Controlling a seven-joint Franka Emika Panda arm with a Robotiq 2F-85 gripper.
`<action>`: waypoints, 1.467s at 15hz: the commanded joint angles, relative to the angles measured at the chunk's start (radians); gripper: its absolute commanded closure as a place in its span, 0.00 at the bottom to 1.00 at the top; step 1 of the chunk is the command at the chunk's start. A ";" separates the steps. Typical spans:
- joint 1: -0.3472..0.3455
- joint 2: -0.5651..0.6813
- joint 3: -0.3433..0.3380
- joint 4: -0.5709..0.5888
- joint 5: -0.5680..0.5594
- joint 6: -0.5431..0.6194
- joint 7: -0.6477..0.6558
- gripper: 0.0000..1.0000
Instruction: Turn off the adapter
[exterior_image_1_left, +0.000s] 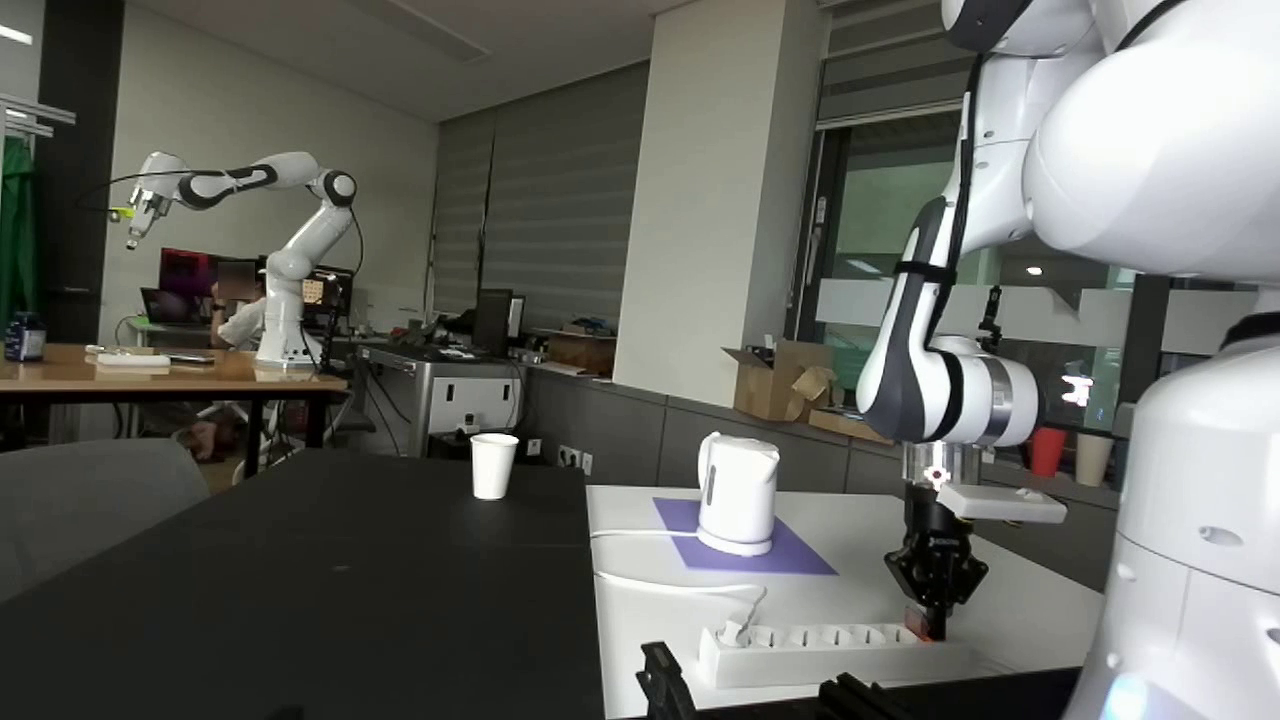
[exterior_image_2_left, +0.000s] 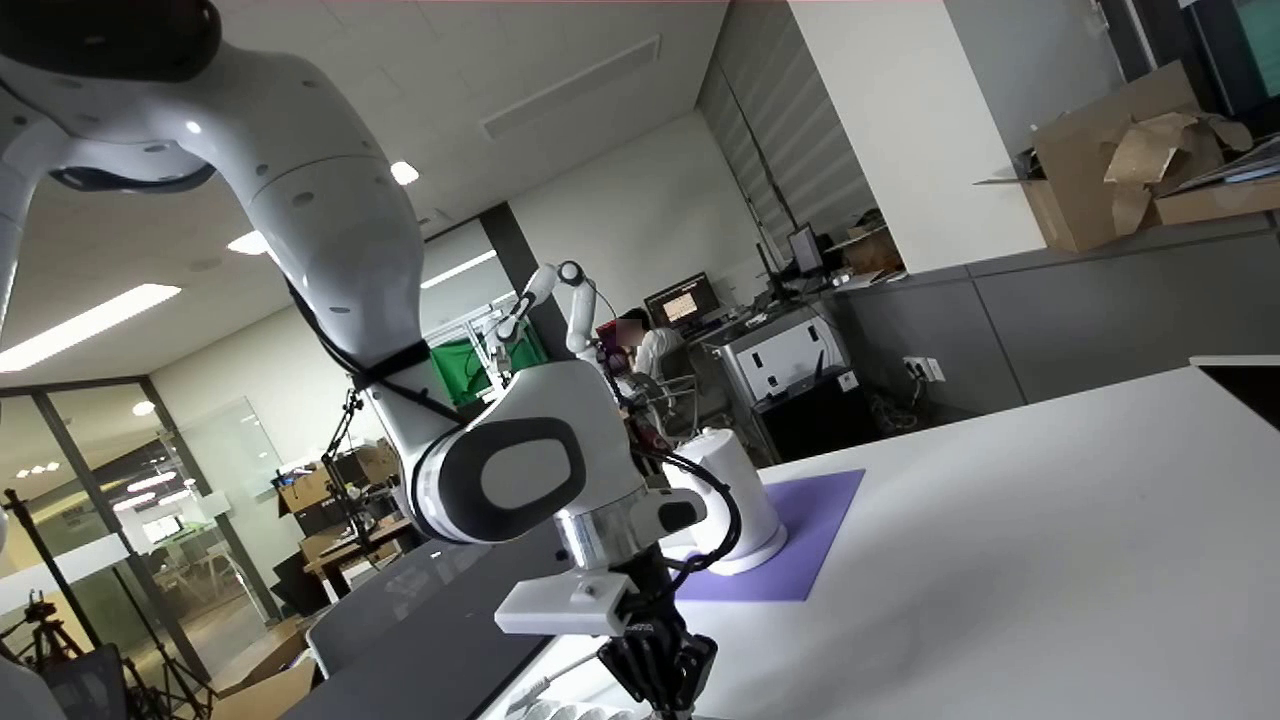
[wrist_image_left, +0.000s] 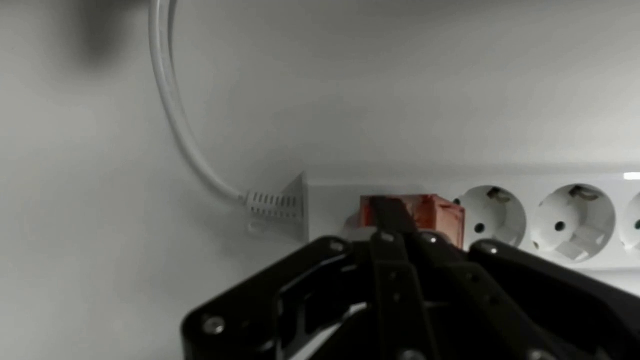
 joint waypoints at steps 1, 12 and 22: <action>-0.033 0.035 0.035 0.010 0.042 0.044 -0.006 1.00; 0.066 0.126 -0.067 -0.181 0.003 0.560 0.033 1.00; 0.172 0.048 -0.117 -0.151 0.012 0.488 0.064 1.00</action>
